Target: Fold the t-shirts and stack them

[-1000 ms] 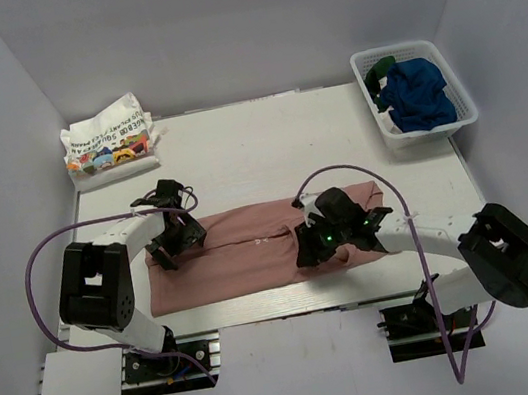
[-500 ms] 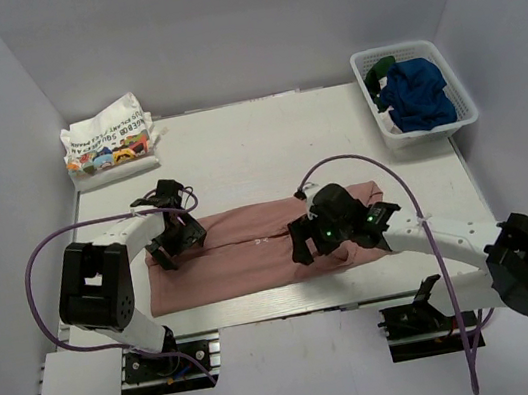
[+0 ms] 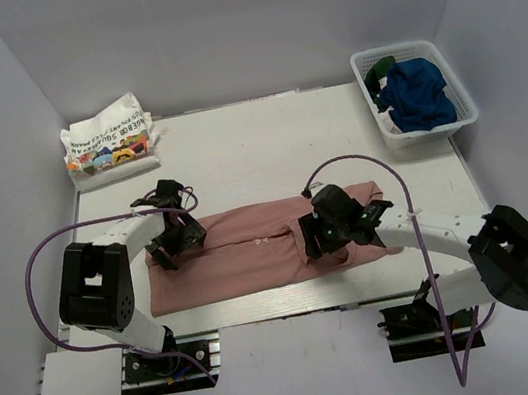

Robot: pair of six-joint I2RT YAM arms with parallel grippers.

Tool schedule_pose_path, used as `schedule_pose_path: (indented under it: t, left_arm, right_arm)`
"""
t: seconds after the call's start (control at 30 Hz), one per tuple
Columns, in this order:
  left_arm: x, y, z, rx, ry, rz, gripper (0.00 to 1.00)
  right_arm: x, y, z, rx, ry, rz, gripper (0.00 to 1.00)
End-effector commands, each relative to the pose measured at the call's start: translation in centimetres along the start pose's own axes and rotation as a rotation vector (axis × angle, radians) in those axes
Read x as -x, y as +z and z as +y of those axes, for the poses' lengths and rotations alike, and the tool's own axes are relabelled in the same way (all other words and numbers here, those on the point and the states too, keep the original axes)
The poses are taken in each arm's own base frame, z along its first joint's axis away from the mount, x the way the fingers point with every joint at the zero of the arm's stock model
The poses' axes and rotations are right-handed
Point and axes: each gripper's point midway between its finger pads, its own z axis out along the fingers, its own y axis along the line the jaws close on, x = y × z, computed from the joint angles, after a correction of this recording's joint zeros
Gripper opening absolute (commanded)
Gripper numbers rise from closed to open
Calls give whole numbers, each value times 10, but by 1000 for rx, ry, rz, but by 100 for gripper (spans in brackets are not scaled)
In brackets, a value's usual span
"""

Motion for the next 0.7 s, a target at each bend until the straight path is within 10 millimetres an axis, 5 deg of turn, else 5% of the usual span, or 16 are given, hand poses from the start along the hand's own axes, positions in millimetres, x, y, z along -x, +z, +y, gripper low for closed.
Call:
schedule_pose_path:
  t: [0.0, 0.1, 0.2, 0.3, 0.43, 0.57, 0.67]
  left_arm:
    - [-12, 22, 19, 82, 15, 14, 100]
    - [-12, 22, 19, 82, 15, 14, 100]
    - [-12, 22, 19, 82, 15, 14, 100]
    - [-12, 22, 19, 82, 15, 14, 100]
    - [-11, 23, 17, 76, 13, 8, 100]
    - [-12, 25, 19, 82, 24, 15, 100]
    - [-13, 24, 17, 76, 24, 21, 100]
  right_arm:
    - [10, 7, 14, 70, -4, -18, 62]
    - [7, 13, 16, 76, 0, 11, 58]
    - [9, 15, 20, 93, -1, 6, 29]
    - [14, 11, 23, 102, -2, -7, 14]
    - [19, 2, 25, 106, -25, -16, 12]
    - [19, -5, 21, 86, -81, 3, 0]
    - [20, -9, 35, 159, -106, 5, 0]
